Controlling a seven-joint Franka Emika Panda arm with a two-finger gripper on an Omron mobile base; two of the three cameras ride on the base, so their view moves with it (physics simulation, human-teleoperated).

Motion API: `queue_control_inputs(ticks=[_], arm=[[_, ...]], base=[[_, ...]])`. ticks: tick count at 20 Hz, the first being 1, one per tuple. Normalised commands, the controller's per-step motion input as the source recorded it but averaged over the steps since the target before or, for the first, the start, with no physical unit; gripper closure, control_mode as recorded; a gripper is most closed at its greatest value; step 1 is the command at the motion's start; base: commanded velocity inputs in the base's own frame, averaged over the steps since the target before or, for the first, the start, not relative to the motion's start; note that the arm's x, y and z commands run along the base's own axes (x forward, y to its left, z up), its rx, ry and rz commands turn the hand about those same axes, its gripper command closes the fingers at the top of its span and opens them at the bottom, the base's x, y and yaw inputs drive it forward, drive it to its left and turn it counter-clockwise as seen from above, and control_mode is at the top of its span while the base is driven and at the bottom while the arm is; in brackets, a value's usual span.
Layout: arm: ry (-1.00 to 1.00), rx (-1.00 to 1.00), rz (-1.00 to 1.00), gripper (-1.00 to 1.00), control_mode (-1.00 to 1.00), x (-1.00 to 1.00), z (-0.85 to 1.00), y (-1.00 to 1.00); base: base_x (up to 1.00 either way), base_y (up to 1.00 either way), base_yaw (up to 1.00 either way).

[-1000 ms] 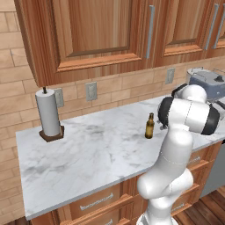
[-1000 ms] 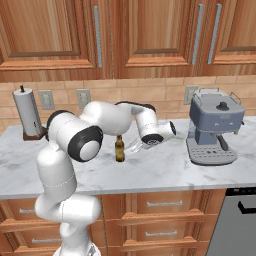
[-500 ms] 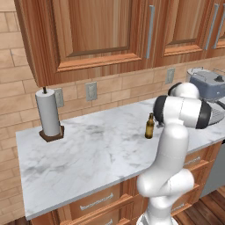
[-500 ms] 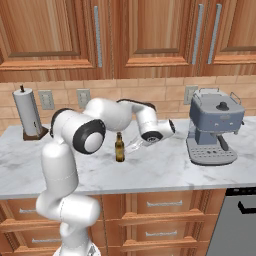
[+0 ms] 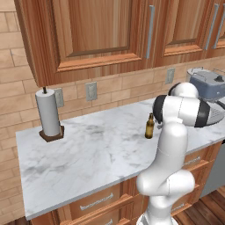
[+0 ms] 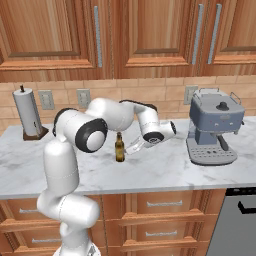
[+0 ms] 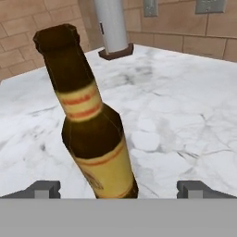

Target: Place the drinks on the dining counter in a tight cluster.

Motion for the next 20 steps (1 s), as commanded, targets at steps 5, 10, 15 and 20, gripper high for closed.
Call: queue_control_inputs(ticks=[5, 10, 15, 20], arm=[[0.00, 0.00, 0.00, -1.00, -1.00, -0.08, -0.06, 0.03], [0.00, 0.00, 0.00, -1.00, -1.00, 0.00, 0.00, 0.00], [0.00, 0.00, 0.01, -1.00, -1.00, -0.06, 0.00, 0.00], [0.00, 0.00, 0.02, -1.00, -1.00, -0.06, 0.00, 0.06]], base=[[0.00, 0.00, 0.00], [0.00, 0.00, 0.00], [0.00, 0.00, 0.00], [0.00, 0.00, 0.00]])
